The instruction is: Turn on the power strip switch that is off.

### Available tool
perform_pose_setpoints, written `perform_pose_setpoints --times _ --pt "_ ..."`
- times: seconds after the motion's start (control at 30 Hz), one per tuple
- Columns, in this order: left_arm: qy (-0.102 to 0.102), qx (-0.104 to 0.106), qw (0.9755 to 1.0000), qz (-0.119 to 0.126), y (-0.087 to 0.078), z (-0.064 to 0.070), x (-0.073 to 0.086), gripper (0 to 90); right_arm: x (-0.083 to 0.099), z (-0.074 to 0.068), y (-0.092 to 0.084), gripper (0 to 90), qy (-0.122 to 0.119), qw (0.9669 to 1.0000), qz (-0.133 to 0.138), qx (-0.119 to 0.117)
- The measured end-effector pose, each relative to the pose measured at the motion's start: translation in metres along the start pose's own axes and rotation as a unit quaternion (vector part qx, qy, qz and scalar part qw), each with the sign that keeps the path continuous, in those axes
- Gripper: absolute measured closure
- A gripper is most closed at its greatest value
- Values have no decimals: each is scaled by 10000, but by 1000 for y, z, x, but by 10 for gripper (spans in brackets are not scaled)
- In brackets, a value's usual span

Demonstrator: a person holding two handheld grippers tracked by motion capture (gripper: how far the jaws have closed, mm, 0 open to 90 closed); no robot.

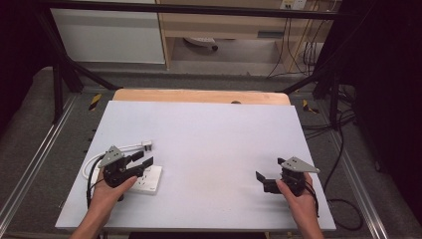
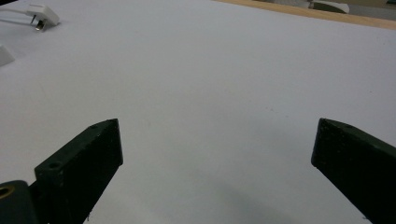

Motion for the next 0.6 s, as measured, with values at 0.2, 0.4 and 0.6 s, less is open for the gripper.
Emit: perform_pose_setpoints --times 0.2,0.4,0.6 --pt "64 6 10000 64 1 3 -4 299 0 0 0 25 10 10000 2 1" --pt "113 33 9999 33 3 5 -7 108 0 0 0 25 13 10000 0 1" --pt "10 71 9999 84 3 7 -11 68 0 0 0 24 17 10000 0 7"
Point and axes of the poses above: each handheld gripper's, and its own axes: y roughly forward along the jaws, x roughly out of its underside, z roughly to its right, the point moved 1 cm from there along y, roughly forward along the jaws, and after that the axes turned 11 degrees about x, right-handed, at the moved point
